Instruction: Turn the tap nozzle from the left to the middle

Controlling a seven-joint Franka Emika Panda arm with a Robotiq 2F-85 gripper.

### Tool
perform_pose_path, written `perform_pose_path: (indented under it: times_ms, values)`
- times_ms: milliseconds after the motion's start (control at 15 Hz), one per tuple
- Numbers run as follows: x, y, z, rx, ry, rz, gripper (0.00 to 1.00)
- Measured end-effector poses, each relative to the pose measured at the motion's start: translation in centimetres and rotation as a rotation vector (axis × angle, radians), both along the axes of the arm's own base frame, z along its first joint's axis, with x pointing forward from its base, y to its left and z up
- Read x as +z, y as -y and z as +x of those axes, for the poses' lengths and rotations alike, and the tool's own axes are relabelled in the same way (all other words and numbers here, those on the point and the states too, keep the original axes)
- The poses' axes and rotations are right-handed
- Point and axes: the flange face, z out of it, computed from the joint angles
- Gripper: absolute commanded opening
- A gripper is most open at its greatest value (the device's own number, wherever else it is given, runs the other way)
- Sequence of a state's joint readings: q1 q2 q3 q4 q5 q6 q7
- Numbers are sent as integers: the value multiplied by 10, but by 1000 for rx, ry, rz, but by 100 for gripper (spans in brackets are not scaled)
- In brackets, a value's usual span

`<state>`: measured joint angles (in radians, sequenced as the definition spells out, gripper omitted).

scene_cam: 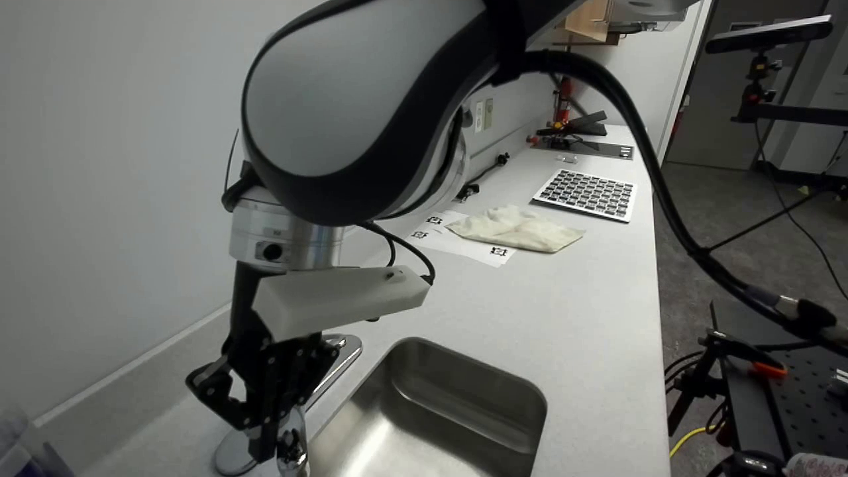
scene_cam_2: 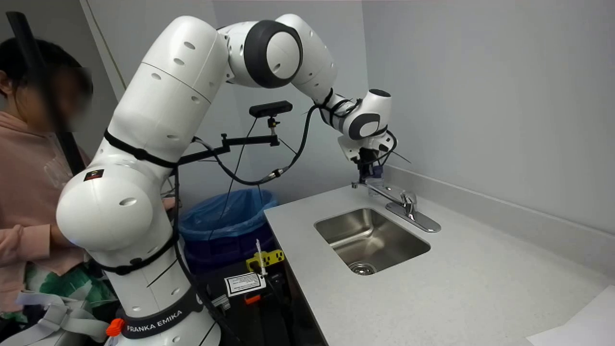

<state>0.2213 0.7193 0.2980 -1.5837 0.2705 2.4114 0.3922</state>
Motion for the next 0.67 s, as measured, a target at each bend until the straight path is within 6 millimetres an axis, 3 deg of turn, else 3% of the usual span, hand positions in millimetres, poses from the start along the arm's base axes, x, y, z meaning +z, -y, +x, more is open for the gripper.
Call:
perform_pose_path:
  times_ms: [667]
  values:
    - [-1,22,-17,-43,-20,-23,0]
